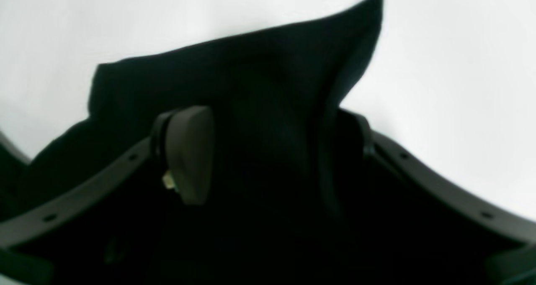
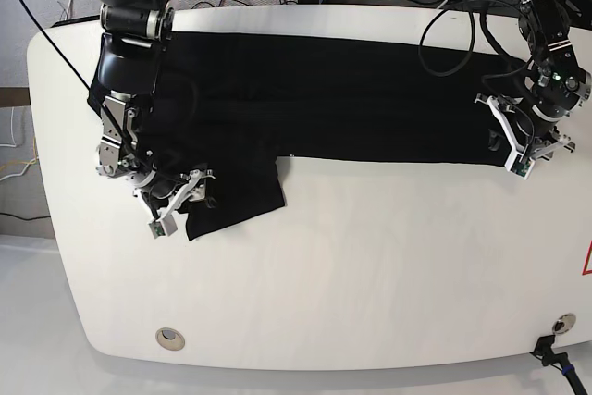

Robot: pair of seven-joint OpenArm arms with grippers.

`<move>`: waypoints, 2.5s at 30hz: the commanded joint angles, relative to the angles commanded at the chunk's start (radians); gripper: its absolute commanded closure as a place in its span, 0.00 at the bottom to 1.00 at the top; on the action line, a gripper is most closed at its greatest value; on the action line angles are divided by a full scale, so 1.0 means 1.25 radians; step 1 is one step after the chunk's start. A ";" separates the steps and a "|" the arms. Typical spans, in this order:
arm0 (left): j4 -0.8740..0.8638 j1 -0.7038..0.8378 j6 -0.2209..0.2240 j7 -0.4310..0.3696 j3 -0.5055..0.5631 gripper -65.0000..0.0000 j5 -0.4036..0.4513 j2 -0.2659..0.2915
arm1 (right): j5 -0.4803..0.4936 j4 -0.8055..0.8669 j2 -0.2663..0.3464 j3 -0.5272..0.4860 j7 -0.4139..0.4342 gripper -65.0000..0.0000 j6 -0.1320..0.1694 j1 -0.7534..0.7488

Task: Fold the T-shirt properly
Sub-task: 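Lift the sleeve near the right gripper and fold it inward over the shirt, then release the folded sleeve and hold the right gripper above the shirt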

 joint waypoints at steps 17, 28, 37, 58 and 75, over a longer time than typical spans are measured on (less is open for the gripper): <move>-0.023 -0.001 0.000 -0.002 0.001 0.59 0.000 0.000 | 0.128 0.471 -0.026 -0.004 -0.489 1.00 0.000 -0.075; -0.034 -0.004 0.000 -0.004 0.004 0.59 0.001 0.000 | 0.471 0.755 -0.023 -0.007 -0.662 1.00 0.000 -0.329; -0.044 -0.002 0.000 -0.004 0.004 0.59 0.002 0.000 | 0.654 0.790 0.061 -0.009 -0.662 1.00 0.000 -0.469; -0.045 -0.001 0.000 -0.004 0.023 0.59 0.002 0.000 | 0.706 0.786 0.178 -0.070 -0.662 0.26 0.000 -0.448; -0.045 -0.006 0.000 -0.004 0.039 0.59 0.002 0.000 | 0.422 0.789 -0.063 -0.056 -0.662 0.35 0.000 -0.452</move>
